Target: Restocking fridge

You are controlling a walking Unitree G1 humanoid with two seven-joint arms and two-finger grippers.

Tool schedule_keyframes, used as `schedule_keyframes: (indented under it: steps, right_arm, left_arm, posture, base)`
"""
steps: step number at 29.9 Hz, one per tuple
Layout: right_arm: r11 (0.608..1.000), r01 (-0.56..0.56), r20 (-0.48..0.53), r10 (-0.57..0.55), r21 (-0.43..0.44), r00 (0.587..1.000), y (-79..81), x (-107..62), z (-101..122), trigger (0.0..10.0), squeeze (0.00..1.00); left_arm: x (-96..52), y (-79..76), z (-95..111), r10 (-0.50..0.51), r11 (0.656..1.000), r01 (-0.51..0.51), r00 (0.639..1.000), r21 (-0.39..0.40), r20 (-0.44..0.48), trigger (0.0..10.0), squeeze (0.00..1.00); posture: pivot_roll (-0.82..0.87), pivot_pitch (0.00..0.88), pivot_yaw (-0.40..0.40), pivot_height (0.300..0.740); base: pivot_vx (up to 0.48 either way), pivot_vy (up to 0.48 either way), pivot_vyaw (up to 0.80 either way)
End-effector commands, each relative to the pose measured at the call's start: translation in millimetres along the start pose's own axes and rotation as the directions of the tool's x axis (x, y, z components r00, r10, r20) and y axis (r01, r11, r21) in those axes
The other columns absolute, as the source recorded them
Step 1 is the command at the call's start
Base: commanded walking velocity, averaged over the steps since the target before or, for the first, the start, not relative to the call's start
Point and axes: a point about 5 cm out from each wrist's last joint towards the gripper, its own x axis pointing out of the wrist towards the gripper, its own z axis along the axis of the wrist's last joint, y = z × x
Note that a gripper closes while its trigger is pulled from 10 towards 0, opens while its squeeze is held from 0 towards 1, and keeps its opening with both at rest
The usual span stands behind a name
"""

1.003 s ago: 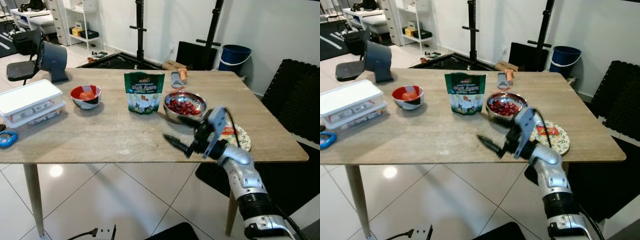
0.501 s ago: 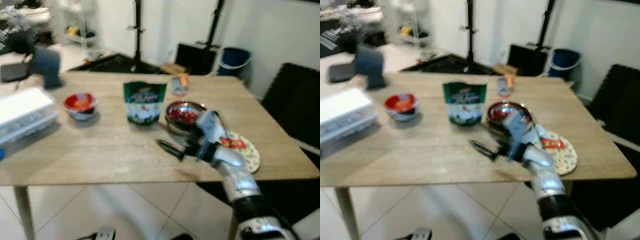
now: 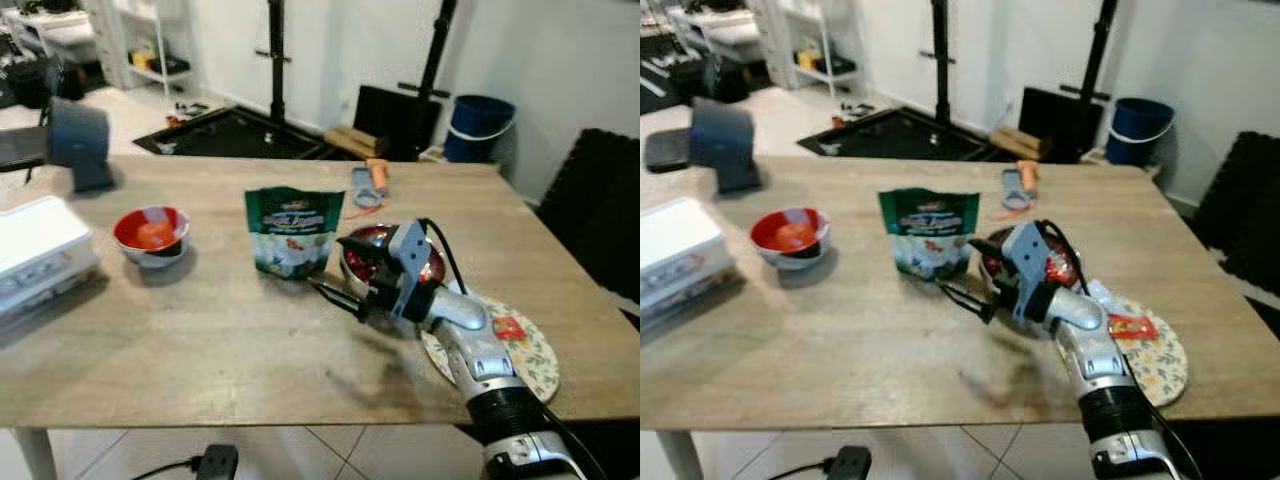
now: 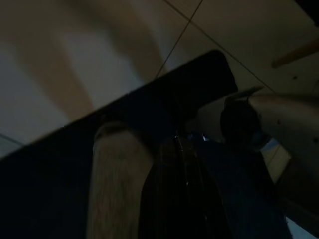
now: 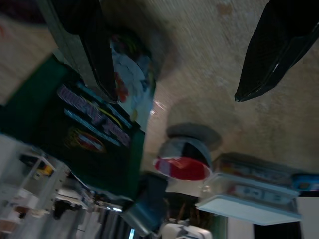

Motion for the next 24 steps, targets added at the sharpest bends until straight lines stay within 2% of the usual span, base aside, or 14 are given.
schedule_keyframes:
  steps: [1,8,13,16,17,18,19,24]
  right_arm:
    - [1.0,0.006,-0.016,-0.007,-0.022,1.0,-4.6,-5.7,2,10.0,0.0]
    - [0.996,-0.014,-0.062,0.009,-0.085,0.998,-8.9,-9.7,6,10.0,0.0]
    - [0.984,-0.083,-0.164,0.057,-0.158,0.985,-13.8,-10.8,14,10.0,0.0]
    - [0.97,-0.153,-0.233,0.107,-0.187,0.966,-15.0,-15.3,17,10.0,0.0]
    - [0.956,-0.199,-0.291,0.132,-0.214,0.947,-15.8,-18.3,17,10.0,0.0]
    - [0.956,-0.199,-0.291,0.132,-0.214,0.947,-15.8,-18.3,17,10.0,0.0]
    - [0.942,-0.235,-0.347,0.143,-0.239,0.927,-17.0,-20.7,16,10.0,0.0]
    - [0.922,-0.272,-0.436,0.132,-0.276,0.89,-19.2,-20.6,11,10.0,0.0]
  left_arm:
    - [0.2,-1.6,-3,-0.001,1.0,0.001,1.0,-0.01,-0.015,10.0,0.0]
    - [0.4,-2.0,-4,0.003,1.0,-0.003,1.0,-0.013,-0.017,10.0,0.0]
    - [0.7,-3.4,-4,-0.003,1.0,0.003,1.0,-0.017,-0.014,10.0,0.0]
    - [1.0,-4.7,-4,-0.007,1.0,0.006,1.0,-0.019,-0.016,10.0,0.0]
    - [1.2,-5.3,-4,-0.008,1.0,0.008,1.0,-0.02,-0.015,10.0,0.0]
    - [1.2,-5.3,-4,-0.008,1.0,0.008,1.0,-0.02,-0.015,10.0,0.0]
    - [1.3,-5.7,-5,-0.009,1.0,0.009,1.0,-0.02,-0.016,10.0,0.0]
    - [1.6,-6.9,-5,-0.012,1.0,0.011,1.0,-0.02,-0.018,10.0,0.0]
  posture:
    - [-0.07,0.0,-0.039,0.74]
    - [-0.07,0.0,-0.041,0.74]
    - [-0.07,0.0,-0.046,0.74]
    - [-0.07,0.0,-0.051,0.74]
    - [-0.08,0.0,-0.054,0.74]
    - [-0.08,0.0,-0.054,0.74]
    - [-0.08,0.0,-0.055,0.74]
    - [-0.07,0.0,-0.062,0.74]
  base:
    - [0.0,0.0,0.0]
    - [0.0,0.0,0.0]
    - [0.0,0.0,0.0]
    - [0.0,0.0,0.0]
    - [0.0,0.0,0.0]
    - [0.0,0.0,0.0]
    - [0.0,0.0,0.0]
    - [0.0,0.0,0.0]
